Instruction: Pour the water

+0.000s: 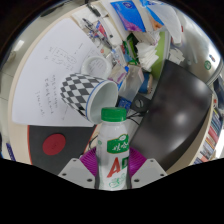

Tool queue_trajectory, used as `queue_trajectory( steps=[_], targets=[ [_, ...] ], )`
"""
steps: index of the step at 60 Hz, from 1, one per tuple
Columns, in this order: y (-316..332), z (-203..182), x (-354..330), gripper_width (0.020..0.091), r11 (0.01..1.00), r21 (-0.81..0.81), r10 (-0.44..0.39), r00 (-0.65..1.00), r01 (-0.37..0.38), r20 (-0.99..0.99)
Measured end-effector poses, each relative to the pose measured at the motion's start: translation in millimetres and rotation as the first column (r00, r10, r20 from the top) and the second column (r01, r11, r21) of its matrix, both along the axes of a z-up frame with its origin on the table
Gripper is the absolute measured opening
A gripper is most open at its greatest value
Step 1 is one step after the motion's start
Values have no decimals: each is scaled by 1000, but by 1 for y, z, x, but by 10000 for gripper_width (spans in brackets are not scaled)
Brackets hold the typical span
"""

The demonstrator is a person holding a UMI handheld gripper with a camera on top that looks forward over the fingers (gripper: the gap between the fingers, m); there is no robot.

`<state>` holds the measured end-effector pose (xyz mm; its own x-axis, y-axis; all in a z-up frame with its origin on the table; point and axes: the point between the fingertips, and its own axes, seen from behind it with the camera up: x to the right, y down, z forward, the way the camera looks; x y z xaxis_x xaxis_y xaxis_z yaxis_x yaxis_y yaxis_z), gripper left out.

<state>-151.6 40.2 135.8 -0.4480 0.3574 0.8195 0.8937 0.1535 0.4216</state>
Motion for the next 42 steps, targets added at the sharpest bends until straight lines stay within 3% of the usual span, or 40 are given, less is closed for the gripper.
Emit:
queue_trajectory(
  steps=[9,21,27,35,42],
  targets=[
    [-8,5,-1,359,999,-24,-22,996,20,-91],
    [-30,49,6,360,987,-109,-155,834,114,-529],
    [-35,65,29,360,966,-179,-256,634,185,-729],
    [-37,62,62,360,920,-295,-356,233,259,-905],
    [-25,50,93,359,887,-393,-374,-123,242,-919]
  ],
)
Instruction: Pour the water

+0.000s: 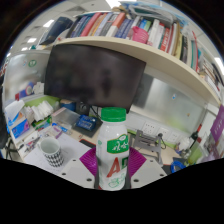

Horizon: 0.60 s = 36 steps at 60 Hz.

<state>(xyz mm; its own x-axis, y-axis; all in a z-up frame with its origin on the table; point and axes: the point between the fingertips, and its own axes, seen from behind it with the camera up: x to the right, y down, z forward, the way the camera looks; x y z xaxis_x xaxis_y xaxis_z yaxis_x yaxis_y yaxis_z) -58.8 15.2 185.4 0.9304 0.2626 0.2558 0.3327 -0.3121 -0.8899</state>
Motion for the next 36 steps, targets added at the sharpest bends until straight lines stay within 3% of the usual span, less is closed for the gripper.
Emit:
queue_trajectory(
  steps=[4,14,36],
  targets=[
    [1,-14,3,359,998,5,-69,989,70,-131],
    [11,-50,14,359,993,14,-109,957,117,-267],
    [21,-84,-21,360,989,119,-52,952,92,-300]
  ],
)
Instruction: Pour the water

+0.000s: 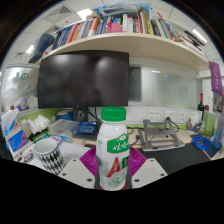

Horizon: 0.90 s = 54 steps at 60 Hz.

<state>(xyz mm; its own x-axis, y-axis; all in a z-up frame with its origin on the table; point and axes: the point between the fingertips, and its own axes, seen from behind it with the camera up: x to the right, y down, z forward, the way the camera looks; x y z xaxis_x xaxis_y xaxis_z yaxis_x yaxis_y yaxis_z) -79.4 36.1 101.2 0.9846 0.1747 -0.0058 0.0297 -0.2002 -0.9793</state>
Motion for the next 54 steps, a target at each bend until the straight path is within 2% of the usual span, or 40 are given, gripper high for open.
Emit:
queue_trajectory(
  steps=[10,21,23,28,31,43,54],
  targets=[
    [-4,1,1,377,1000,28,-6,1000,6,-9],
    [-6,-1,2,524,999,-20,-27,999,28,40],
    [-9,-6,5,582,998,-41,-41,998,43,50],
    [-22,-9,14,801,992,-86,-81,994,88,73],
    [-33,-8,19,855,987,-111,-106,992,113,67],
    [-99,6,27,845,946,-256,-190,980,198,53],
    [-149,40,20,832,895,-369,-250,967,249,47]
  ],
)
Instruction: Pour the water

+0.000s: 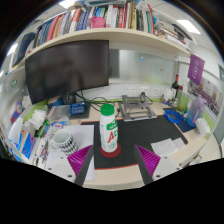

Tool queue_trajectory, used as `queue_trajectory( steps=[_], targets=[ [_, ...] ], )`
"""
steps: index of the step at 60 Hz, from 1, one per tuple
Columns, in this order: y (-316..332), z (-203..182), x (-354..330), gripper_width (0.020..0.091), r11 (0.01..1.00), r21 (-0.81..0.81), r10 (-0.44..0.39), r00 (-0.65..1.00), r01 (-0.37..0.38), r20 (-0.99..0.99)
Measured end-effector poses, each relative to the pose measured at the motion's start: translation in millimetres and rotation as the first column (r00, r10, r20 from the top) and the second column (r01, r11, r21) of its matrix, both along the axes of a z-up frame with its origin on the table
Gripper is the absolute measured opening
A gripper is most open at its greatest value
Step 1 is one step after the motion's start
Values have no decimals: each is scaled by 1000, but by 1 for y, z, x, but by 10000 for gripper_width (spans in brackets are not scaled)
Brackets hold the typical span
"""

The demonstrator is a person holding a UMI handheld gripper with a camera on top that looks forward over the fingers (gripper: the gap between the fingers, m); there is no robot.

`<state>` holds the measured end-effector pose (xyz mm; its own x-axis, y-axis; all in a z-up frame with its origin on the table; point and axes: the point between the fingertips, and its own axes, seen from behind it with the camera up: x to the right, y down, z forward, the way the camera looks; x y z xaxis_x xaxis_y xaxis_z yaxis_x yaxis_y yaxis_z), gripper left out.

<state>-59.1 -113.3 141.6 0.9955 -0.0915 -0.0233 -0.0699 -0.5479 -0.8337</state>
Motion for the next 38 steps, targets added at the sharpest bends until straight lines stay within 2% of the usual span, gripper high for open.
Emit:
queue_trajectory(
  steps=[18,38],
  targets=[
    [-38,51,-29,837,1000,-12,10,1000,-10,24],
    [-53,55,-34,834,1000,-27,-8,999,9,49]
  ],
)
